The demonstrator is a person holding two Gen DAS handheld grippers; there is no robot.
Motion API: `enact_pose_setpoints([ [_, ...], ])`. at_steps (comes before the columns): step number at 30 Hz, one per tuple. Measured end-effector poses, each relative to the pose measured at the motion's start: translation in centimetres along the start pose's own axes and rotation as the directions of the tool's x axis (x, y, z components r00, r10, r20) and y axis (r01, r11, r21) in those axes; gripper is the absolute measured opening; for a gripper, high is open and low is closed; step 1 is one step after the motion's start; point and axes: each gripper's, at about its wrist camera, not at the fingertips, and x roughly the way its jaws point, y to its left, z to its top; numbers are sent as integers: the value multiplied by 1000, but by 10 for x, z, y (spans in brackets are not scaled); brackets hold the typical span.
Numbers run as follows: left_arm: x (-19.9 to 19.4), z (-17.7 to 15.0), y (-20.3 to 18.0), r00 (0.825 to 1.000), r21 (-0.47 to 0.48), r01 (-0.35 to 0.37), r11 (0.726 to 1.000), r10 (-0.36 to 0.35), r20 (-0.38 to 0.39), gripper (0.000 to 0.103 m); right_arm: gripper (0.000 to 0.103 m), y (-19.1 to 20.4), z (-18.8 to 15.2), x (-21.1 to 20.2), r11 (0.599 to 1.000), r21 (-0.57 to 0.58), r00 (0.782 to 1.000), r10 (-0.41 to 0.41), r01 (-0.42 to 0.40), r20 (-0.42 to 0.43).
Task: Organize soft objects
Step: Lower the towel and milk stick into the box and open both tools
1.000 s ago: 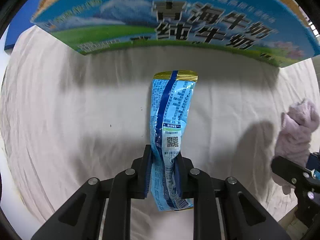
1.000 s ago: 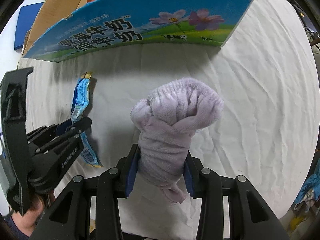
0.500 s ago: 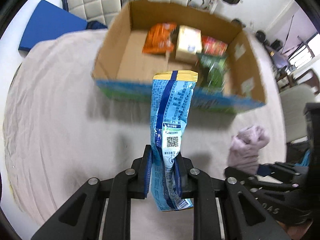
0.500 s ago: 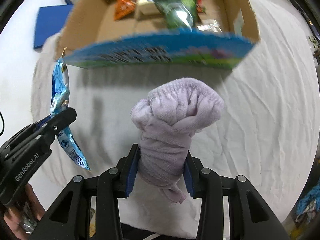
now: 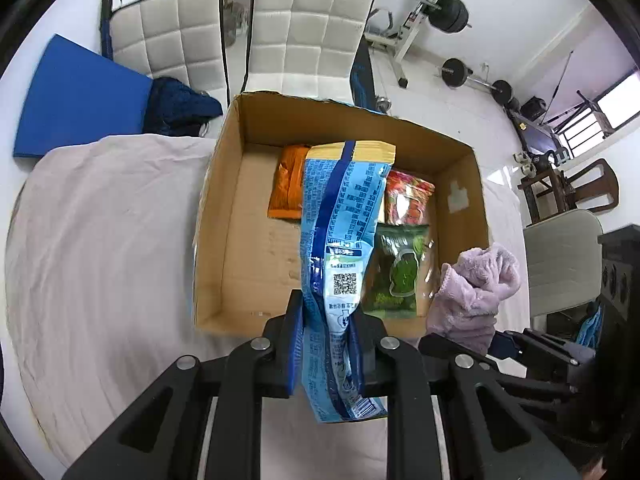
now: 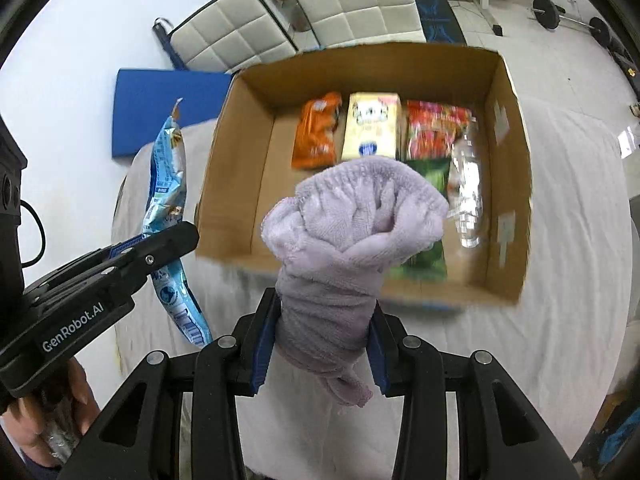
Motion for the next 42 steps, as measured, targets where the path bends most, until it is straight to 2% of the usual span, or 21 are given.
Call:
enact_pose_setpoints([
  [6, 44, 37, 14, 993, 8, -11, 1000, 11, -117, 17, 43, 4, 46, 34, 999, 45, 999, -30, 29, 14],
  [8, 61, 42, 17, 988, 8, -16, 1000, 17, -154, 17, 43, 3, 55, 51, 997, 66, 999, -36, 37, -8],
  [11, 84, 45, 21, 980, 18, -30, 999, 33, -198, 17, 43, -2, 59, 85, 994, 109, 998, -18, 25, -64],
  [16, 116, 44, 25, 967, 38, -35, 999, 43, -252, 17, 43, -4, 61, 122, 992, 113, 994, -51, 63, -101],
  [23, 139, 44, 35, 953, 44, -64, 997, 75, -293, 19, 45, -6, 67, 155, 990, 106, 987, -76, 92, -142],
  [34, 131, 44, 44, 954, 16, -69, 998, 70, -291, 20, 48, -14, 68, 153, 986, 130, 986, -87, 106, -143],
  [37, 124, 42, 37, 962, 39, -96, 995, 103, -253, 27, 50, -18, 66, 146, 984, 119, 983, -115, 132, -140],
  [42, 110, 32, 25, 974, 59, -117, 991, 126, -187, 31, 50, -28, 64, 130, 977, 98, 977, -179, 190, -112],
])
